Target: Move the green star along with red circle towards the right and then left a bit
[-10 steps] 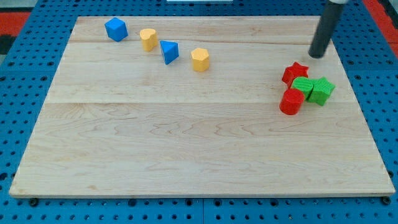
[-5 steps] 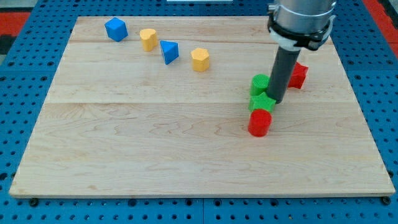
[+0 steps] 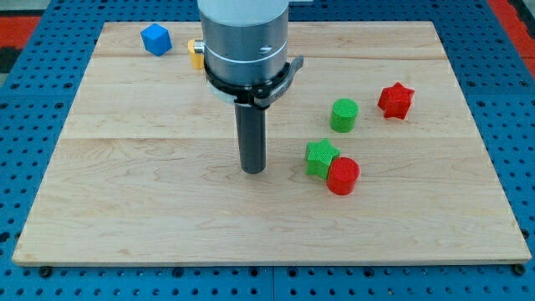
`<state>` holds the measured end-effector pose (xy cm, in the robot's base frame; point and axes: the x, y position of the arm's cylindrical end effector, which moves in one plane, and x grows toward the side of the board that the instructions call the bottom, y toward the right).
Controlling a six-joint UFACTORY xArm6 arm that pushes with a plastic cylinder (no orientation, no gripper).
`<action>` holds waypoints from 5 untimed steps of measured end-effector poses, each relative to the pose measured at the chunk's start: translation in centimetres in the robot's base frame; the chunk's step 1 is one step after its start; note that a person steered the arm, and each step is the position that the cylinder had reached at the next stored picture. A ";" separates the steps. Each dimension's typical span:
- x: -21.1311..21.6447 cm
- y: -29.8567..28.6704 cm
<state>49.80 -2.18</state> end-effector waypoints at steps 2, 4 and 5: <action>2.2 3.6; -1.9 9.9; 1.0 9.9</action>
<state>50.81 7.73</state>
